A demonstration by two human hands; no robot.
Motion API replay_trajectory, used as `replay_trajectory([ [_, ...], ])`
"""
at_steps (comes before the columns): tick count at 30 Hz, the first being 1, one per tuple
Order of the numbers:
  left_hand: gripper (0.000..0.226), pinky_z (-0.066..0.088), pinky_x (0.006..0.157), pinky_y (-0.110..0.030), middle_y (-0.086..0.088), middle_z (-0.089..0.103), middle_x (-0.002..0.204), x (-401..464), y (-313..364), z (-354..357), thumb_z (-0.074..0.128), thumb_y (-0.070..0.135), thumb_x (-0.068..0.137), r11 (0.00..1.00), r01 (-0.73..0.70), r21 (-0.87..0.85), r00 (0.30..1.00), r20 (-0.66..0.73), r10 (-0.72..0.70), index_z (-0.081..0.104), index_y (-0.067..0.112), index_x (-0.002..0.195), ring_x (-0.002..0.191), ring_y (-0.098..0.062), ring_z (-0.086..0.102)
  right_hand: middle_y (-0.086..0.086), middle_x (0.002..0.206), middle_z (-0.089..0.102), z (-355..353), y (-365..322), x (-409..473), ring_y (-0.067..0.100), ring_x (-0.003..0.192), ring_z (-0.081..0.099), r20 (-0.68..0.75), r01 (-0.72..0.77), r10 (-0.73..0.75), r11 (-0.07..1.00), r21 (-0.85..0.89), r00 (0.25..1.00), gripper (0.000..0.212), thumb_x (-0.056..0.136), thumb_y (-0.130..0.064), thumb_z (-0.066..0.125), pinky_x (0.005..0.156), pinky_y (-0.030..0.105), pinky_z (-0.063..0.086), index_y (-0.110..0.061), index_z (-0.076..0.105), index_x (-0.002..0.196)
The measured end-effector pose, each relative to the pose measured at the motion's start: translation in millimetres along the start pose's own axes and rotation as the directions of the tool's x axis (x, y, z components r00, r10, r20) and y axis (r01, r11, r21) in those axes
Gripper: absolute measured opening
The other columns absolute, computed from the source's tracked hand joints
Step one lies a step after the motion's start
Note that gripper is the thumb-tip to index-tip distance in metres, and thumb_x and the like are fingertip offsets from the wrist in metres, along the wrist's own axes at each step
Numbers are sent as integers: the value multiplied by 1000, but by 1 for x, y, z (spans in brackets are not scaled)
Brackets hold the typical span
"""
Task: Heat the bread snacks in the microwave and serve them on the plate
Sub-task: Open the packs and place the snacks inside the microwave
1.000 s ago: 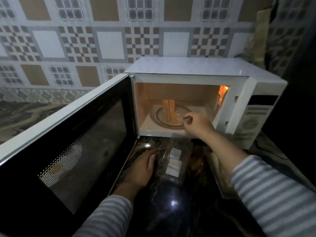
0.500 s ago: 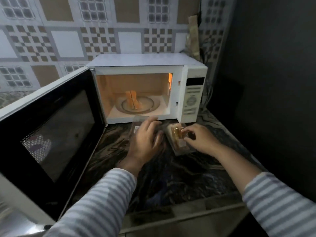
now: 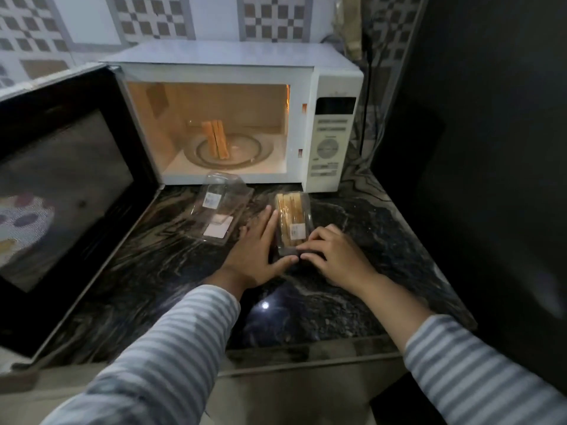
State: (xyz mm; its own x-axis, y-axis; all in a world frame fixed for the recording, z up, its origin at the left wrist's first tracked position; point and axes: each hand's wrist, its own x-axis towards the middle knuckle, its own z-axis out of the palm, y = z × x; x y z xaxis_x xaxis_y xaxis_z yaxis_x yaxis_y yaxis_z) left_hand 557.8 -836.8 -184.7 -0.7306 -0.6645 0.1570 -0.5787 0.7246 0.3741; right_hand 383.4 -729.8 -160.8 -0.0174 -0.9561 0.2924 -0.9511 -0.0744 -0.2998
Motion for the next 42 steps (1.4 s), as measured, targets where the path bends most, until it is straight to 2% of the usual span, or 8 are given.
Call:
replay_trajectory([
  [10, 98, 4, 118, -35, 4, -3, 162, 1, 1, 17, 13, 77, 77, 991, 72, 111, 997, -16, -70, -1, 18, 154, 147, -8, 2, 3, 86, 67, 17, 17, 5, 20, 87, 58, -165, 278, -271, 961, 18, 948, 9, 86, -12, 65, 72, 31, 52, -7, 73, 87],
  [18, 92, 8, 119, -38, 10, -7, 161, 1, -1, 16, 20, 75, 81, 995, 32, 90, 999, -19, -31, -9, 25, 152, 146, -3, 1, 6, 86, 68, 24, 17, 0, 22, 84, 62, -386, 299, -303, 952, -71, 871, 12, 90, -8, 60, 74, 29, 52, -5, 71, 86],
  [24, 84, 9, 118, -39, 10, -1, 161, 0, -1, 15, 32, 66, 89, 1000, 18, -3, 997, -68, -18, -7, 27, 152, 146, -4, 5, 8, 90, 66, 28, 18, 4, 24, 89, 58, -429, 291, -304, 952, -98, 851, 14, 93, -11, 59, 79, 35, 50, -3, 69, 90],
  [28, 77, 22, 117, -46, 7, 15, 160, 2, 1, 10, 29, 67, 89, 985, 6, -170, 991, -130, -29, 11, 28, 153, 146, -7, 16, 12, 114, 61, 19, 15, 5, 22, 107, 53, -482, 207, -146, 975, 76, 864, 28, 96, -14, 50, 94, 31, 44, -4, 60, 120],
  [31, 78, 23, 116, -30, 6, 24, 158, 12, 11, -3, 31, 67, 87, 945, 16, -326, 979, -186, -81, 19, 26, 152, 143, -7, 23, 11, 128, 55, 16, 7, 3, 18, 118, 50, -460, -83, 294, 902, 424, 838, 42, 98, -11, 38, 98, 26, 39, -8, 41, 140],
  [33, 78, 21, 110, -20, 5, 27, 157, 24, 20, -18, 32, 65, 88, 916, 33, -401, 972, -202, -123, 18, 24, 153, 142, -8, 26, 10, 129, 54, 17, 5, 4, 22, 120, 51, -337, -274, 465, 833, 481, 819, 42, 96, -6, 41, 97, 27, 39, -11, 44, 138],
  [37, 66, 23, 108, -26, -4, 32, 155, 48, 32, -51, 25, 59, 97, 892, 138, -429, 981, -68, -184, 12, 27, 153, 141, -20, 31, 6, 134, 52, 13, -8, 18, 23, 126, 46, -192, -368, 444, 869, 331, 875, 42, 94, -16, 53, 104, 27, 33, -15, 48, 135],
  [42, 76, 24, 112, -37, -5, 38, 152, 73, 29, -78, 16, 71, 90, 873, 243, -424, 966, 25, -257, 25, 27, 150, 139, -26, 34, 10, 136, 52, 11, -28, 59, 29, 124, 48, -76, -404, 434, 880, 250, 898, 60, 89, -40, 57, 104, 36, 38, -19, 38, 142],
])
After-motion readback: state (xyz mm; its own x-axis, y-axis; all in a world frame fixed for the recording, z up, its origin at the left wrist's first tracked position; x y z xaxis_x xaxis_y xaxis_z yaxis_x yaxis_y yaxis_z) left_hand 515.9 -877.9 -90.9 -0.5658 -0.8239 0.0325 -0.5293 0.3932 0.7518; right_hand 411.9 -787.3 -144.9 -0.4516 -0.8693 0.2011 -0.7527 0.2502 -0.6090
